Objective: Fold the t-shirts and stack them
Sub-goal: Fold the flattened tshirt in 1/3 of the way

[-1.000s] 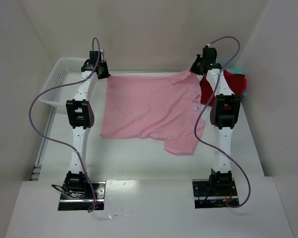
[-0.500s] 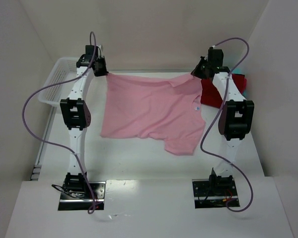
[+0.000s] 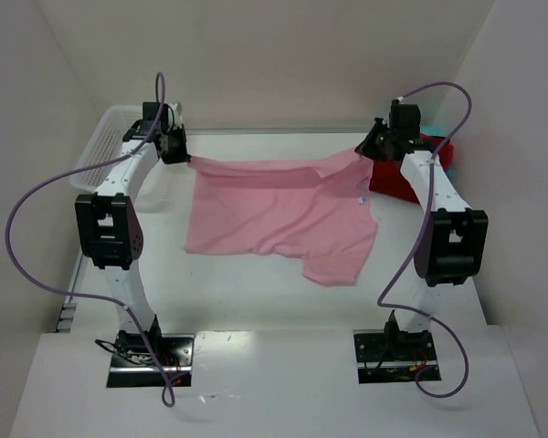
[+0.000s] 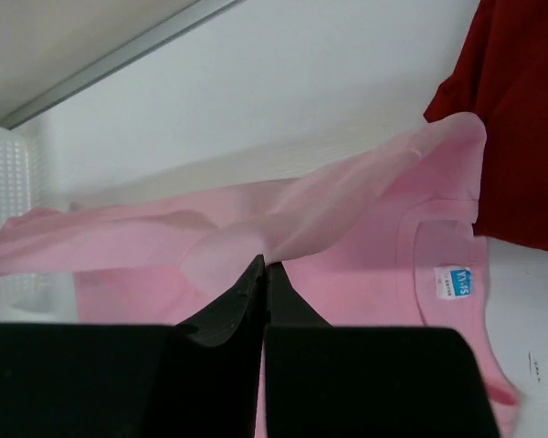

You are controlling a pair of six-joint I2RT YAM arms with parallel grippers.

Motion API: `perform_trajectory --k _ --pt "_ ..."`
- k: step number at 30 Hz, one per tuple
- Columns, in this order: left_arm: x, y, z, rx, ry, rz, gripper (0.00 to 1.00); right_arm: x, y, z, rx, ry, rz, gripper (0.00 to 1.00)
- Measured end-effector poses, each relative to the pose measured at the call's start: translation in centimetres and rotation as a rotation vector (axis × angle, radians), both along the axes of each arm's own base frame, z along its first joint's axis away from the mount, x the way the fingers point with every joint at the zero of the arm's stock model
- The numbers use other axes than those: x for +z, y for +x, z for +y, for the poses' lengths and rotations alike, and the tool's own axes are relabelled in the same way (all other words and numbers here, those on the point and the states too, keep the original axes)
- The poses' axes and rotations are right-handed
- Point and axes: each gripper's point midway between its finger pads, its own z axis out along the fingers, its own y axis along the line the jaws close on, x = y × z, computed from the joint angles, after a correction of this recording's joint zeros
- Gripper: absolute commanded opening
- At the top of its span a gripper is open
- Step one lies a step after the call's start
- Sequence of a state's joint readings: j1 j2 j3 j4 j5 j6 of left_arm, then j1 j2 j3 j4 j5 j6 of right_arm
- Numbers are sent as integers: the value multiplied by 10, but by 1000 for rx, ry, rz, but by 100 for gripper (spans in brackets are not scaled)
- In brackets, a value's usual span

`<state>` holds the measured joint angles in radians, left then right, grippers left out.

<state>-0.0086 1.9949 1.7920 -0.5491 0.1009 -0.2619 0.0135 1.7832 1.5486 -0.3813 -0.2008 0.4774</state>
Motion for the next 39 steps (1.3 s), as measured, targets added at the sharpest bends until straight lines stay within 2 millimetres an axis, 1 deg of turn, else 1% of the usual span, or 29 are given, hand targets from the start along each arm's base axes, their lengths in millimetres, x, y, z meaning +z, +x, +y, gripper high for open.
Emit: perform_trajectory --k 1,2,4,6,8,10,13,18,21,22,25,31,35,39 --pt "-4 -4 0 1 -2 -1 0 0 -6 0 0 1 5 0" --pt "-11 -11 0 1 -4 19 0 -2 -14 0 0 1 10 0" --pt "-20 -18 0 2 -4 42 0 -8 -26 0 1 2 27 0" --pt "-31 -24 0 2 -5 69 0 -15 -35 0 0 5 48 0" --pt "-38 -28 0 4 -6 89 0 -26 -47 1 1 11 71 0" --pt "-38 -28 0 4 -6 86 0 -44 -63 2 -1 22 118 0" --pt "-37 -25 0 7 -9 75 0 -69 -82 4 -4 38 189 0" --pt "-41 -25 -1 15 -18 79 0 -93 -99 6 -9 59 253 0" --pt "-46 -28 -2 18 -23 92 0 -96 -102 6 -12 62 265 0" --pt "-51 -31 -2 18 -23 106 0 -97 -102 6 -13 61 266 0" --pt "-58 -34 -2 18 -24 120 0 -100 -104 4 -21 54 273 0" --pt "-79 -50 0 24 -16 188 0 -111 -109 0 -42 35 293 0" --pt "-83 -53 1 28 -11 204 0 -116 -112 -1 -47 31 306 8" --pt "-88 -54 1 31 -8 219 6 -121 -115 -2 -56 29 319 11"
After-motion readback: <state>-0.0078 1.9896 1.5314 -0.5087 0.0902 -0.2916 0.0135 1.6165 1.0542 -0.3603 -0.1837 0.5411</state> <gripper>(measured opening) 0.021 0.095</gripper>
